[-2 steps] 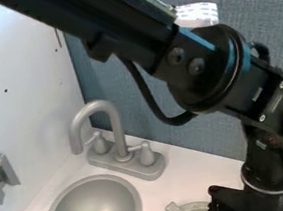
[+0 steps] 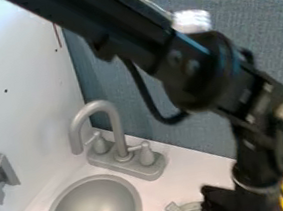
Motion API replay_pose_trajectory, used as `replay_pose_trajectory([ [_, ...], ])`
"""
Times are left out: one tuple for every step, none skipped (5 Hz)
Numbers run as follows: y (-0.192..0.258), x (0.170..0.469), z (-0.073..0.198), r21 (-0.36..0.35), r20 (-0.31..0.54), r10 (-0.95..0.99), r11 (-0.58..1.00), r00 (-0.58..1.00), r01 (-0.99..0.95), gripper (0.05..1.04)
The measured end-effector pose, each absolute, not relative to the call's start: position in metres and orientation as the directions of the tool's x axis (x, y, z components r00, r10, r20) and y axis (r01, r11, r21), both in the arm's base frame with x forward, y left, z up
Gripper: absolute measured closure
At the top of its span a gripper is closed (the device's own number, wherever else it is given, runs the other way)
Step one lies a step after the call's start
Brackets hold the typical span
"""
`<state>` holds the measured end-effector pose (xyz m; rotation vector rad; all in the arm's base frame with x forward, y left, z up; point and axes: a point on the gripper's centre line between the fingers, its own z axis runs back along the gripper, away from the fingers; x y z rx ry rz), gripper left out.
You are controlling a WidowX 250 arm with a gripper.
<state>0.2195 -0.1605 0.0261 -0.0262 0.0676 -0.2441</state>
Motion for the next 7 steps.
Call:
replay_pose_trajectory([
  [-0.131,0.239,0.014,0.027,-0.082,-0.194,0.98,0.978,0.197,0.083],
  [-0.114,0.253,0.005,0.046,-0.1,-0.186,0.98,0.977,0.191,0.083],
  [-0.103,0.267,-0.009,0.047,-0.12,-0.192,0.979,0.974,0.198,0.083],
  [-0.102,0.278,-0.03,0.026,-0.115,-0.221,0.974,0.968,0.226,0.083],
  [-0.102,0.285,-0.05,0.005,-0.148,-0.232,0.972,0.961,0.235,0.083],
  [-0.1,0.286,-0.056,0.014,-0.178,-0.236,0.97,0.955,0.242,0.083],
  [-0.098,0.283,-0.057,0.026,-0.202,-0.219,0.973,0.954,0.229,0.083],
])
